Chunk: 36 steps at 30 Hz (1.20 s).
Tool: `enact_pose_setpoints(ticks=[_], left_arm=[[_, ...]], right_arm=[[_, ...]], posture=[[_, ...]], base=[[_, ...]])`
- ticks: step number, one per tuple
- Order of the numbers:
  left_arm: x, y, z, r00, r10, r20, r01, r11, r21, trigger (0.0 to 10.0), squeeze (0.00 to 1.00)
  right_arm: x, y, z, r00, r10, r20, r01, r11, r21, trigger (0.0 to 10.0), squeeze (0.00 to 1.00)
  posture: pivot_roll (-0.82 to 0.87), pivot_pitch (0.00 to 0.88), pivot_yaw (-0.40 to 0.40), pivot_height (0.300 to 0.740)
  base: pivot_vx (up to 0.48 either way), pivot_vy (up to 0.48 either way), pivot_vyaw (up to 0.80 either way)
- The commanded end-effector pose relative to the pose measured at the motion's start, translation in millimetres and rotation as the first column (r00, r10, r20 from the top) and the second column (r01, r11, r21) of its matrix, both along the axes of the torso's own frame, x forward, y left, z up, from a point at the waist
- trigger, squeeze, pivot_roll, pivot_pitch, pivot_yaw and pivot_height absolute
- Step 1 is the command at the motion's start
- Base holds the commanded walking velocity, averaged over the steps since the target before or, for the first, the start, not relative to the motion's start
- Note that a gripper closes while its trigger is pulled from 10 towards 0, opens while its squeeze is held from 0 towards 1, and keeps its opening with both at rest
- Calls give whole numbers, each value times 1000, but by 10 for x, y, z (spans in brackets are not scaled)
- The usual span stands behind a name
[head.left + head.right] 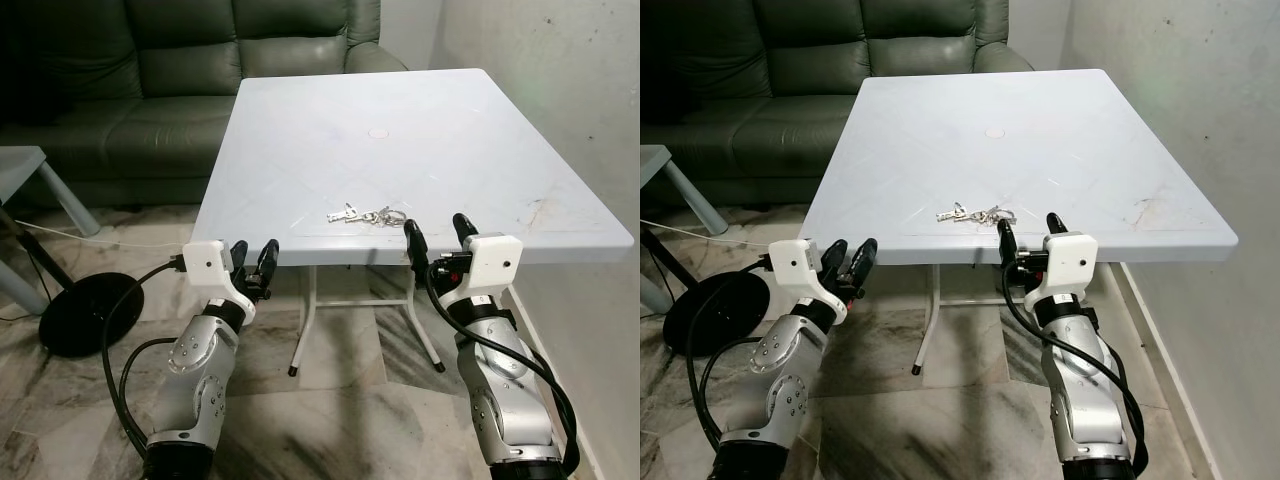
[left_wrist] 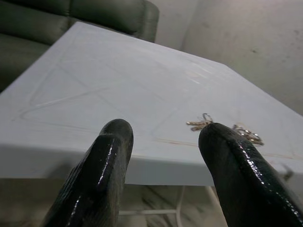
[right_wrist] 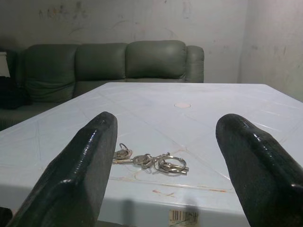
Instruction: Hang keys on a hook
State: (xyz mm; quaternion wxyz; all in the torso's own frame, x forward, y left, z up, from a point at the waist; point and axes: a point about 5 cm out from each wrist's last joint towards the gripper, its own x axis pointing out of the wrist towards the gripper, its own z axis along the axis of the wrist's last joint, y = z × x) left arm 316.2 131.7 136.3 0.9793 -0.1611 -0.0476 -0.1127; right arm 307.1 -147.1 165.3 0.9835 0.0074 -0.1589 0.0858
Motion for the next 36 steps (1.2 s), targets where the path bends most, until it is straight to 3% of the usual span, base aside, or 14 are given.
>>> enact_pose_setpoints(ticks=[1,8,19,36], left_arm=[[-13,113,18,999,49,14,-49,999,10,10000,0],[-21,268,41,992,125,20,-125,992,18,10000,0],[49,282,104,988,149,44,-150,988,24,10000,0],[103,233,121,991,124,48,-126,991,44,10000,0]], right_arm=[[33,54,2,1000,28,1,-28,1000,2,10000,0],[125,163,-38,997,72,-21,-72,997,11,10000,0],[245,190,-37,994,101,-29,-102,995,-5,10000,0],[223,157,-151,996,62,-61,-61,998,13,10000,0]], posture=[[81,92,-10,740],[164,91,-54,740],[200,72,-84,740],[207,70,-72,740]], base=[[0,0,0],[0,0,0],[0,0,0],[0,0,0]])
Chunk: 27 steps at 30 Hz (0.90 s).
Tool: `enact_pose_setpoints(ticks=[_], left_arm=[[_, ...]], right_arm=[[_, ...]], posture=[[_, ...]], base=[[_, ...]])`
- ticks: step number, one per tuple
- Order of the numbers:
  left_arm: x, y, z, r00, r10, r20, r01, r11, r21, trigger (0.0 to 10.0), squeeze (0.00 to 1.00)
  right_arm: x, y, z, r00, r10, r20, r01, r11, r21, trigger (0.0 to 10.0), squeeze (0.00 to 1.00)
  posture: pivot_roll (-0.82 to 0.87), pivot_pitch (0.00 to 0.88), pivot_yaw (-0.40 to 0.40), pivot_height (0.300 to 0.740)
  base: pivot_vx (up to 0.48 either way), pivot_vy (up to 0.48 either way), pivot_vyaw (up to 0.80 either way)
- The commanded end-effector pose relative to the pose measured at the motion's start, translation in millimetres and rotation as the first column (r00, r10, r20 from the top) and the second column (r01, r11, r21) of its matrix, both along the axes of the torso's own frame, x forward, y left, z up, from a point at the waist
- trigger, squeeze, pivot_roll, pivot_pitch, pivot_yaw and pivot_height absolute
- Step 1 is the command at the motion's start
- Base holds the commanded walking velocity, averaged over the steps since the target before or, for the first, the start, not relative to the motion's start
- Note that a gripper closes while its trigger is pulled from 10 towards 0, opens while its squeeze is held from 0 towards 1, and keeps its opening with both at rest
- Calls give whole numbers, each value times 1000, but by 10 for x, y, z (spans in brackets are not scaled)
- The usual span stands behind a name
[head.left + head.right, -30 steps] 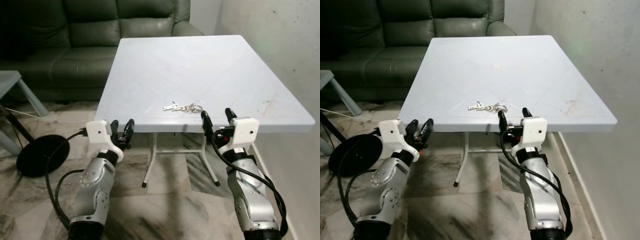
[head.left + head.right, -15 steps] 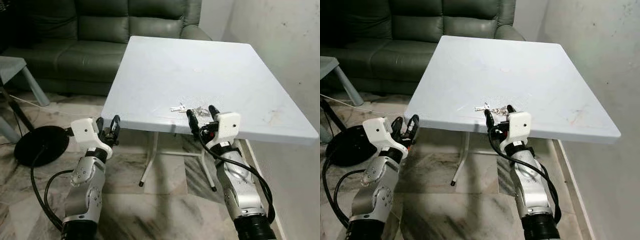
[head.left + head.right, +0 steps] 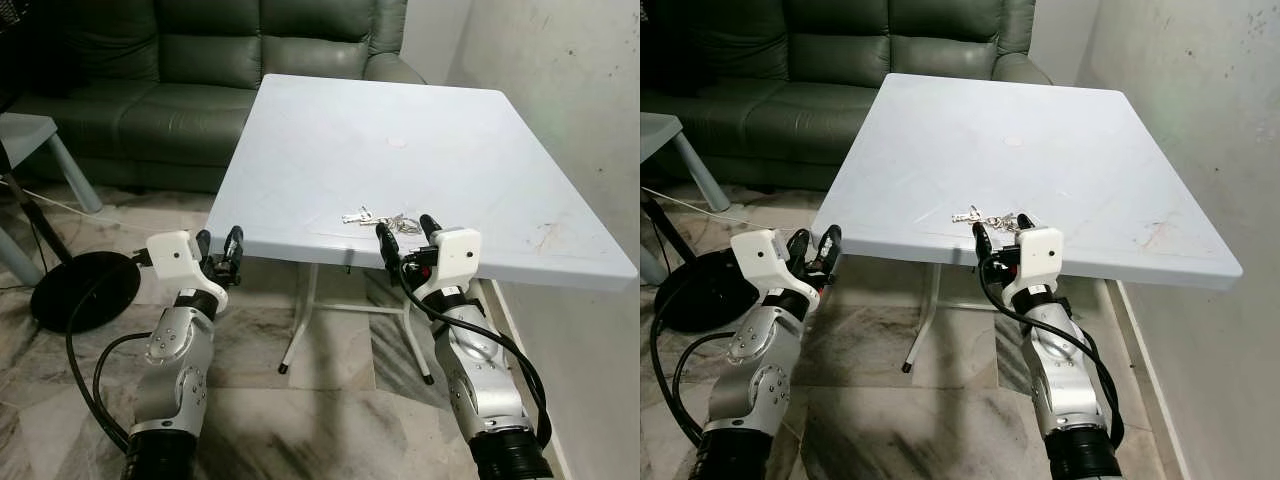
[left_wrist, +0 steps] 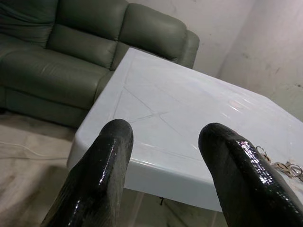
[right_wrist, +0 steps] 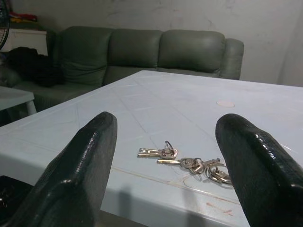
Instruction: Hang keys on a hook
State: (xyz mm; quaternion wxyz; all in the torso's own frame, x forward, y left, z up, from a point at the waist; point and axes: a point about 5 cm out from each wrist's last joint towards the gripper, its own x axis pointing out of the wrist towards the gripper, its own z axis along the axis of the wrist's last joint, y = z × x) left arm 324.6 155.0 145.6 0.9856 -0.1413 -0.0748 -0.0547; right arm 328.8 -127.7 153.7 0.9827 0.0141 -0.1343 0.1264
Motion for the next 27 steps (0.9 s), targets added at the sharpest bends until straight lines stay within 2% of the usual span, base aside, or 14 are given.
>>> enact_pose_setpoints(ticks=[1,14,27], left_arm=[[19,5,28,1000,1,6,-1,1000,19,10000,0],[62,2,46,1000,-2,12,2,1000,25,10000,0],[-9,-100,-35,998,-62,-1,62,998,33,10000,0]], right_arm=[[6,-34,-40,1000,-23,-16,23,1000,16,10000,0],[14,-3,-50,999,-38,-7,38,999,2,10000,0],[-31,-67,-87,999,-36,-6,36,999,-6,10000,0]], posture=[[211,69,-72,740],[202,55,-74,740],[184,72,-60,740]], base=[[0,0,0],[0,0,0],[0,0,0]])
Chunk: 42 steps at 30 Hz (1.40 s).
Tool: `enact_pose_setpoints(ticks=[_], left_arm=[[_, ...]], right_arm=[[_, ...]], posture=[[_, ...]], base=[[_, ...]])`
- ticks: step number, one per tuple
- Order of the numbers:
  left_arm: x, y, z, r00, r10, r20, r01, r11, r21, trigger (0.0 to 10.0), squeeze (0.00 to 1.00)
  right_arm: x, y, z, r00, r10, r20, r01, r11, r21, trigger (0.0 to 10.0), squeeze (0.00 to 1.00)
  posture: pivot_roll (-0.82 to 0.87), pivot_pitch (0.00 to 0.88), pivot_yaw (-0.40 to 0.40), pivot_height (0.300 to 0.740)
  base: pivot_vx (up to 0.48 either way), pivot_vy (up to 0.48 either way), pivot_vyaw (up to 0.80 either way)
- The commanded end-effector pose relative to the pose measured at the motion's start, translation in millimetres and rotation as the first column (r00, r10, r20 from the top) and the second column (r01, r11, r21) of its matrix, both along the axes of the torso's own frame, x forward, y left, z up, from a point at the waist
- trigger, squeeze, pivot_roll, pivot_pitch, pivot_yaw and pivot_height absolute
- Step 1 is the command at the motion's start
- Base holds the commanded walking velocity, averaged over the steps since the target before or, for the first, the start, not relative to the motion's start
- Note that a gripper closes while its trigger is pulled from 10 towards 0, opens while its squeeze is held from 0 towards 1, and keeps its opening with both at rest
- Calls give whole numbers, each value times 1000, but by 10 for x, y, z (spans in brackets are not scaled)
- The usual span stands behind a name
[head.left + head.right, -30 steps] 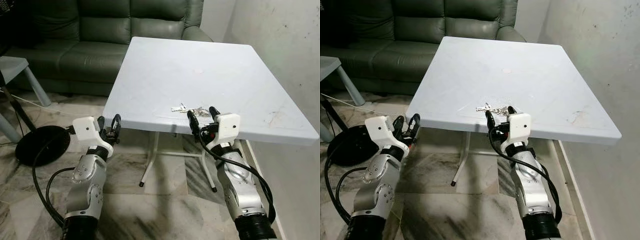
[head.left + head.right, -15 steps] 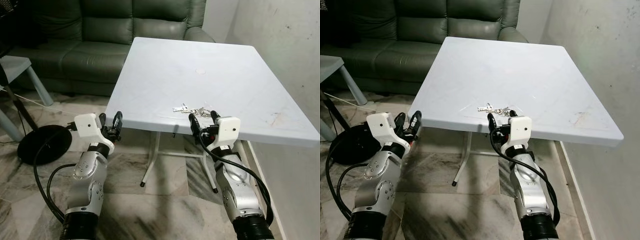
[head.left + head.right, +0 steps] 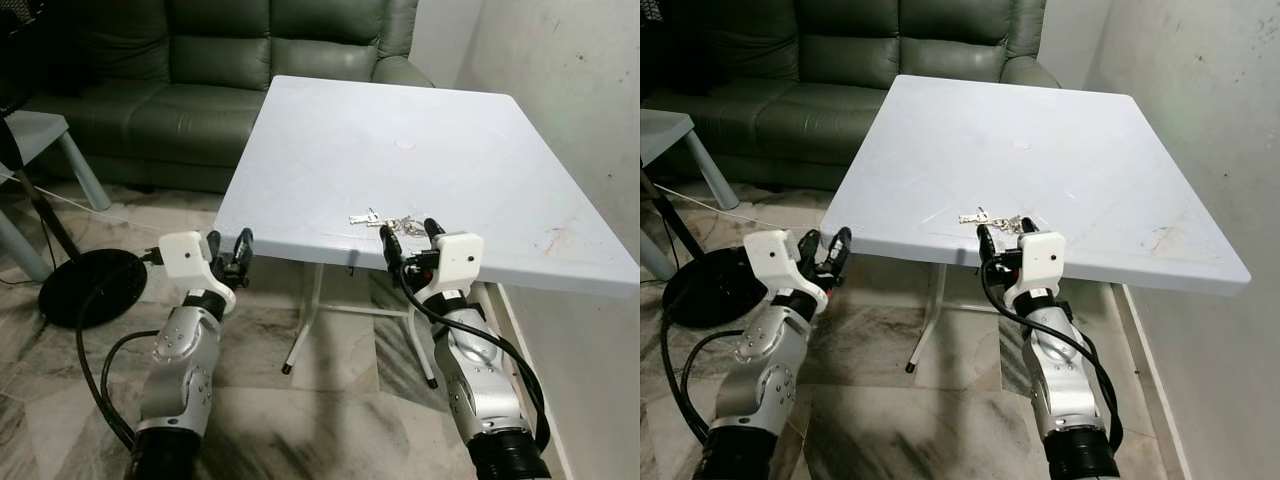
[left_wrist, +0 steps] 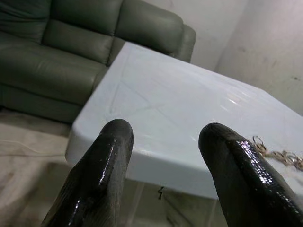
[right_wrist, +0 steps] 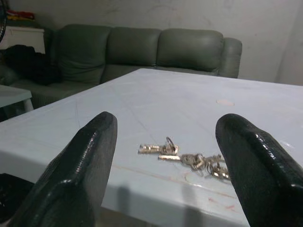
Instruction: Hang keys on a hook
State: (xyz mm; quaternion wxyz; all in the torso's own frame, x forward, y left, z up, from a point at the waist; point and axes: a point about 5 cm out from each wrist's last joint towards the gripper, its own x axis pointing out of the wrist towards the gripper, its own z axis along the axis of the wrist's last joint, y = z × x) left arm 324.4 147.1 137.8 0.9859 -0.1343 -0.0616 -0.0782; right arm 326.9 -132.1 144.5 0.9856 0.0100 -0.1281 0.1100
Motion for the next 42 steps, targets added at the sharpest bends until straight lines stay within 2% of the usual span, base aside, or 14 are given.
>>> enact_pose_setpoints(ticks=[1,14,29,42], left_arm=[[-6,-24,41,1000,-16,17,16,1000,7,10000,0],[30,-20,57,999,-31,19,31,999,15,10000,0],[4,-82,16,998,-62,24,61,998,26,10000,0],[-1,-81,32,997,-62,38,61,998,26,10000,0]], right_arm=[[-14,-28,4,1000,-4,7,4,1000,-1,10000,0],[-33,-31,6,1000,-7,11,7,1000,2,10000,0],[-49,-86,17,1000,-16,14,16,1000,-11,10000,0],[-55,-83,26,1000,-10,15,11,1000,-11,10000,0]], posture=[[179,73,-55,740],[165,63,-48,740],[149,57,-54,740],[151,68,-58,740]], base=[[0,0,0],[0,0,0],[0,0,0],[356,0,0]])
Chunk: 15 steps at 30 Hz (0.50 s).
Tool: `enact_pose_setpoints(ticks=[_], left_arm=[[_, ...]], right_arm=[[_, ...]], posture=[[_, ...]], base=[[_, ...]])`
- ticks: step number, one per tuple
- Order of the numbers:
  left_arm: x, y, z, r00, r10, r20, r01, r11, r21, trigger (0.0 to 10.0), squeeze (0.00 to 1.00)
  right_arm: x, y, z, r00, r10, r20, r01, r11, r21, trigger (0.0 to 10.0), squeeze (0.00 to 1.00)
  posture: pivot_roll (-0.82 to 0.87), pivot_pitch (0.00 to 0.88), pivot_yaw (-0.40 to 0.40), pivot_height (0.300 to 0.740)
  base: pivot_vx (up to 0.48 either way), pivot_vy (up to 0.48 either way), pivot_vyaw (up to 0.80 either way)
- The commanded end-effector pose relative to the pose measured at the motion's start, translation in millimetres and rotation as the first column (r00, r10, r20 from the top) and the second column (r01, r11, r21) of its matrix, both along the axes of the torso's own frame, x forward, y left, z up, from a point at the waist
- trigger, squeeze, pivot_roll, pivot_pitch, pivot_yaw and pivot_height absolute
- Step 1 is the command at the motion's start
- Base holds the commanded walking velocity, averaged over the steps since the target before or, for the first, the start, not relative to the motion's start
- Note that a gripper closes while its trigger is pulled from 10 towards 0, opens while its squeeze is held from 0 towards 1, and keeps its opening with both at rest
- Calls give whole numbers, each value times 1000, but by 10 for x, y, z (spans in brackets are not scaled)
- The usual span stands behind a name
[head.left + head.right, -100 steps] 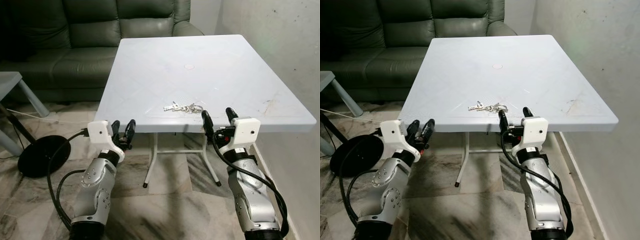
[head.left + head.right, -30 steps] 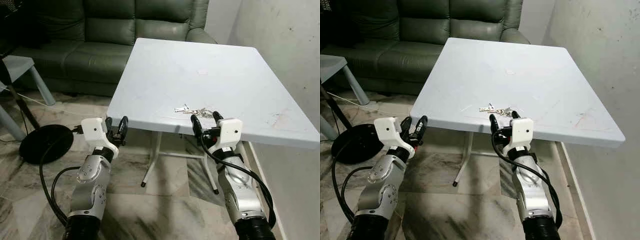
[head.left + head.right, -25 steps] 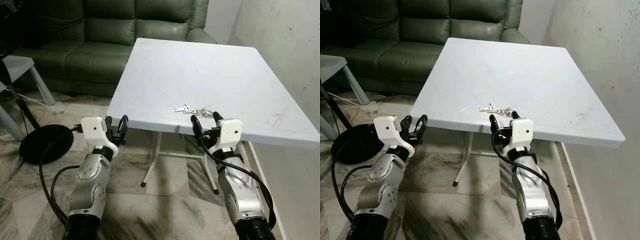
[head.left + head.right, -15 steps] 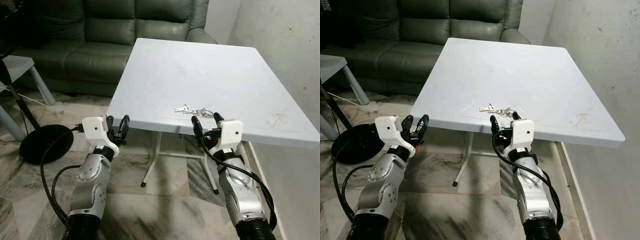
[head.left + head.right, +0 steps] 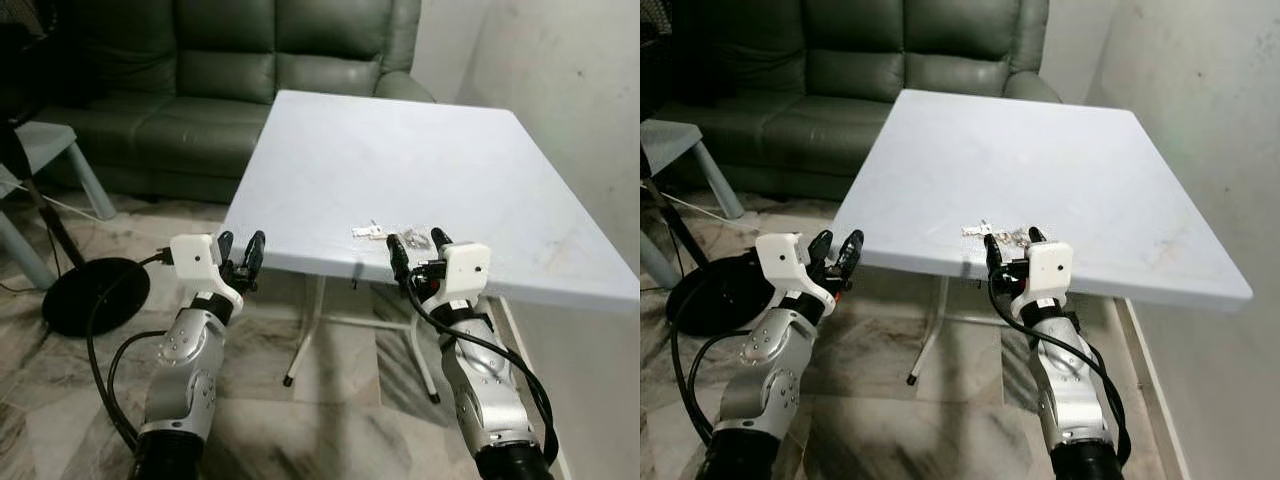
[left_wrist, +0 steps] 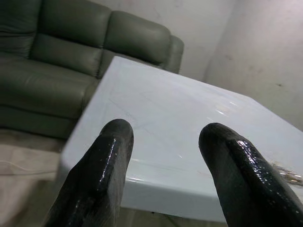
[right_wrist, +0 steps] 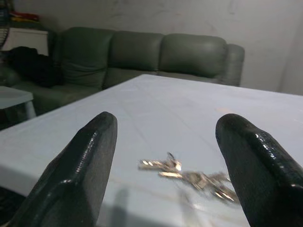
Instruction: Hang keys on a hook
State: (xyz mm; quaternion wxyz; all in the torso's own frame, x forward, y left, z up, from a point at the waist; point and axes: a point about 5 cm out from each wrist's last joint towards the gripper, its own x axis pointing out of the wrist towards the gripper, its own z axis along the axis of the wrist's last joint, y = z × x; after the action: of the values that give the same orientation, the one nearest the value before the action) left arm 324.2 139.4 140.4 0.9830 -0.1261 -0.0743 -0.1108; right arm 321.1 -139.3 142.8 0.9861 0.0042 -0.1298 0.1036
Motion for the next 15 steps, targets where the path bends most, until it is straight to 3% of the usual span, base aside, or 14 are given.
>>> enact_pose_setpoints(ticks=[1,15], left_arm=[[2,-3,6,1000,-1,4,1,1000,6,10000,0],[-3,-24,-5,1000,-7,-4,7,1000,-12,10000,0]], right_arm=[[1,-10,42,1000,5,11,-5,1000,-2,10000,0],[-13,-23,36,1000,8,4,-8,1000,-9,10000,0]], posture=[[151,68,-58,740],[148,78,-61,740]], base=[[390,0,0],[395,0,0]])
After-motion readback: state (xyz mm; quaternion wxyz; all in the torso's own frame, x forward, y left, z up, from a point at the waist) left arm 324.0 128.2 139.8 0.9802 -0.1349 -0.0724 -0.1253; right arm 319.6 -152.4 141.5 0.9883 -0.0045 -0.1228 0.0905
